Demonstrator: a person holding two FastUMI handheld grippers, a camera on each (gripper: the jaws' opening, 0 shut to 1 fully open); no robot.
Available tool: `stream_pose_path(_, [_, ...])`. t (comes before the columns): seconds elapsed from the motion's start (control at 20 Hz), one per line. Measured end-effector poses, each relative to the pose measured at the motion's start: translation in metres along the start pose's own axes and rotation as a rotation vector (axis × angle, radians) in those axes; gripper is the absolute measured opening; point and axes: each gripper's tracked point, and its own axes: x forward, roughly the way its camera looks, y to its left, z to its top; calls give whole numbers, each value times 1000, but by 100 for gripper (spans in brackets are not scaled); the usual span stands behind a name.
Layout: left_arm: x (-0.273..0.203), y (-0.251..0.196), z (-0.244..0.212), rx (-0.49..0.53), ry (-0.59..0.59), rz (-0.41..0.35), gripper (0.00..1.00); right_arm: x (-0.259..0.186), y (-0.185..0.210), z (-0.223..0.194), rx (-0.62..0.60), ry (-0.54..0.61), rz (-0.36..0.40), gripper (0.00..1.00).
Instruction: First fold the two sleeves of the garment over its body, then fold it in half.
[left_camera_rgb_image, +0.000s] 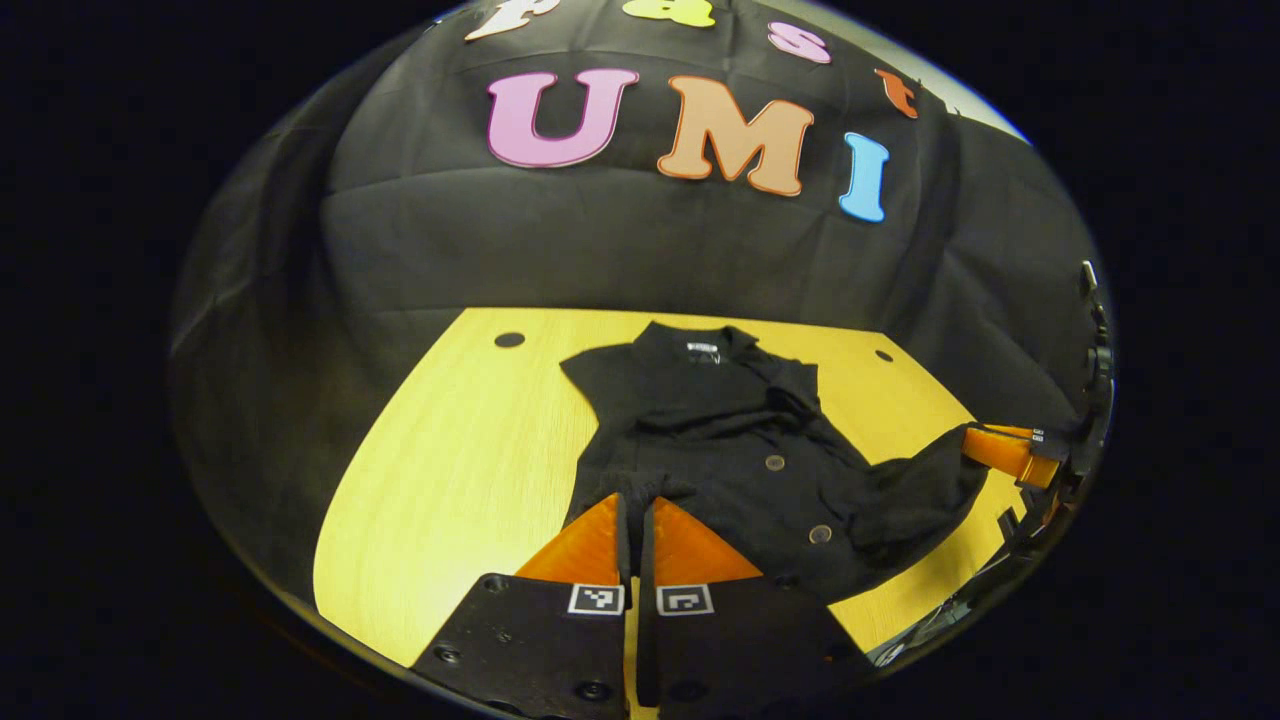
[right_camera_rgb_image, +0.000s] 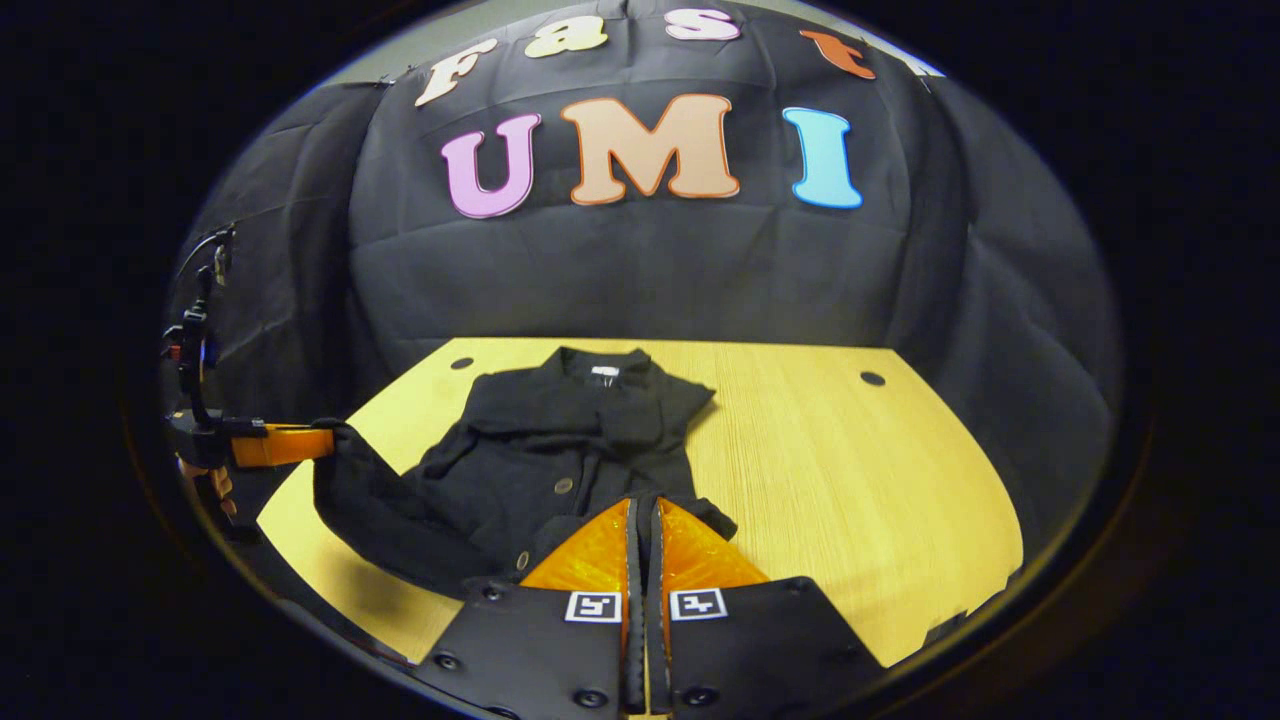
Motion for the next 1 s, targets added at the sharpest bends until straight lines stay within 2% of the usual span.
stream_pose_path(0.1, [11, 2, 21, -8, -31, 10, 0, 12, -2, 25, -37, -27, 1, 3])
stream_pose_path(0.35, [50, 13, 61, -51, -75, 83, 0, 52, -10, 85, -27, -88, 40, 4])
stream_pose_path(0.45, [68, 18, 75, -86, -92, 114, 0, 73, -18, 100, -15, -93, 51, 7])
stream_pose_path(0.65, [105, 30, 98, -132, -113, 166, 0, 113, -37, 129, -5, -105, 56, 4])
stream_pose_path(1.0, [179, 50, 126, -104, -117, 207, 0, 197, -51, 160, 30, -102, 64, 3])
